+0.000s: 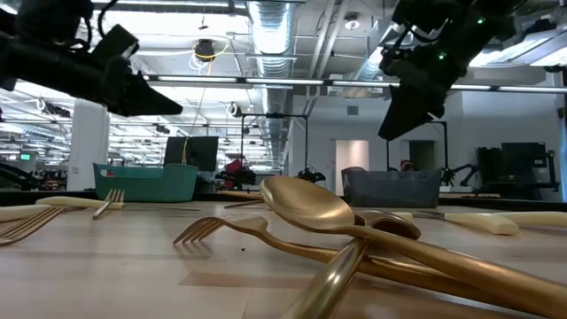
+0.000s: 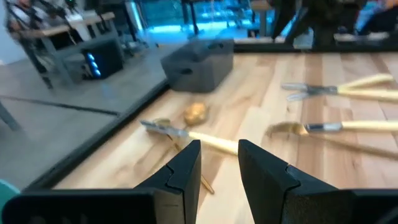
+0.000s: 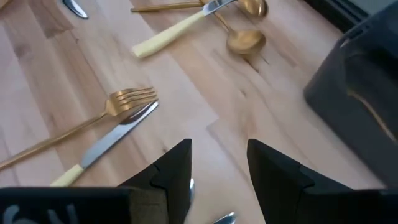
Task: Sort silverware by color (type)
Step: Put the spoon into the green bin
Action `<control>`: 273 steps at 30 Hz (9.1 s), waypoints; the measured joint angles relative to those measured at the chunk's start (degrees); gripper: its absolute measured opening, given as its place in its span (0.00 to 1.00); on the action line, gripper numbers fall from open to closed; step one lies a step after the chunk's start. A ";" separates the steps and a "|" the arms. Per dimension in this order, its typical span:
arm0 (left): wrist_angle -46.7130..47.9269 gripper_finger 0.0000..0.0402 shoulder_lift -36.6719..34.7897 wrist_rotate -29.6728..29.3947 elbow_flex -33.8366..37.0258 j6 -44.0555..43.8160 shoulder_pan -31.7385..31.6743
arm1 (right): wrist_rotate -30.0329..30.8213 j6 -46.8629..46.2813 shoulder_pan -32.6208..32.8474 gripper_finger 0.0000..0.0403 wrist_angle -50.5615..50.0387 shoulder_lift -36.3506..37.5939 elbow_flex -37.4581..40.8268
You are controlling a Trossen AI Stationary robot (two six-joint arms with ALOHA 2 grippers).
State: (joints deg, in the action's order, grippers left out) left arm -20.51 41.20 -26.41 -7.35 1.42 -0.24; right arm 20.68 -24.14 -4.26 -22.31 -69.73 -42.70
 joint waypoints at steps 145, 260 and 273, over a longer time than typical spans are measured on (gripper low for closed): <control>56.30 0.22 39.53 3.40 -52.33 -2.55 -11.32 | -19.18 25.15 -27.11 0.34 -9.47 -44.02 -46.95; 43.77 0.22 39.52 2.03 -42.69 -4.92 -8.58 | -37.07 30.46 -26.53 0.20 -28.93 -56.01 -52.68; 35.54 0.22 39.51 6.50 -42.69 3.17 -10.14 | -17.29 30.63 -23.87 0.06 -32.13 -45.80 -52.66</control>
State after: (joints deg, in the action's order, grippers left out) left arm 15.03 80.71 -19.91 -50.04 4.59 -10.38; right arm 3.39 6.49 -28.13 -54.44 -115.53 -95.35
